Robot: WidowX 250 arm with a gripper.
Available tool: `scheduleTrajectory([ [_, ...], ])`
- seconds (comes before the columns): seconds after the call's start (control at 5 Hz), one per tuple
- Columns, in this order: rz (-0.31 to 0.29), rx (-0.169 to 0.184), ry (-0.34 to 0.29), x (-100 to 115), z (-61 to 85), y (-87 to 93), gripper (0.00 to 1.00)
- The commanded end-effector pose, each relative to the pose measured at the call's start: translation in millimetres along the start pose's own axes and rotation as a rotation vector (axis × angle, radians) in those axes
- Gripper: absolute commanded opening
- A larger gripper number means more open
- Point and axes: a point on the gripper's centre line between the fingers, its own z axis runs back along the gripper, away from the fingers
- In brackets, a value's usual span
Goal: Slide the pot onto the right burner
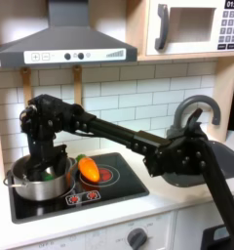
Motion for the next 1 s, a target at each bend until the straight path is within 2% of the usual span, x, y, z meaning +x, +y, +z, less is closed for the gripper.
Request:
scheduleTrajectory([
  [0.0,-0.008,0.008,-0.017,0,1.0,-0.7,1.00],
  [0.4,-0.027,-0.002,0.001,-5,-5.0,-2.7,1.00],
  [0.8,-0.052,-0.002,0.004,-12,-1.1,-4.6,1.00],
])
